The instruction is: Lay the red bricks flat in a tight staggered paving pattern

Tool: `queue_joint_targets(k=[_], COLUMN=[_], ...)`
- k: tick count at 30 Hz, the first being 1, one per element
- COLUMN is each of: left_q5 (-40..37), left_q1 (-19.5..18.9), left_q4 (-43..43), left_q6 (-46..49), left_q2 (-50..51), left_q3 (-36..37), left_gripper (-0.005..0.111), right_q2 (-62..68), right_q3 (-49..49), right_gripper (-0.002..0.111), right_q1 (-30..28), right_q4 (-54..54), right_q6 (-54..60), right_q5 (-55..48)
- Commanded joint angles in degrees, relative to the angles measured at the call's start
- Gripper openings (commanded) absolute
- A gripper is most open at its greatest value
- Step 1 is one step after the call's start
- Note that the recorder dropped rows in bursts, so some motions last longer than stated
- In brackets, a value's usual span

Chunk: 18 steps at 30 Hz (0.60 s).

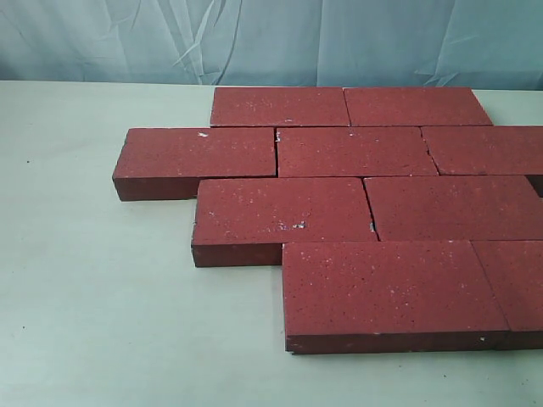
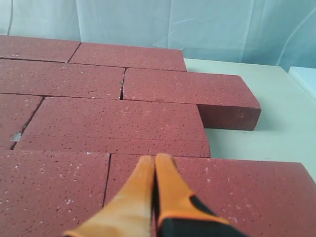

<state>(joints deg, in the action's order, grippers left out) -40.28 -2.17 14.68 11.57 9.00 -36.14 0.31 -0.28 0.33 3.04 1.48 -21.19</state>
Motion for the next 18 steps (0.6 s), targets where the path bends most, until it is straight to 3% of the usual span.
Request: queue_joint_targets(k=[1,18], left_q5=[-0.03,-0.03], left_q1=[0.02,0.02], left_q4=[-0.39,-1.21], left_q6=[0.16,0.16], left_q2=[-1.30,-1.29], left_q3=[0.17,0.47], left_gripper=[0.000,0.000], right_q2=[-0.31,-0.31], right_q3=[0.28,0.28], right_gripper=[-0.001,-0.001], right_q1=[-0.33,-0.33], right_q4=[-0.11,-0.11], right_q6=[-0.09,-0.09], right_q5=[0.74,0.74])
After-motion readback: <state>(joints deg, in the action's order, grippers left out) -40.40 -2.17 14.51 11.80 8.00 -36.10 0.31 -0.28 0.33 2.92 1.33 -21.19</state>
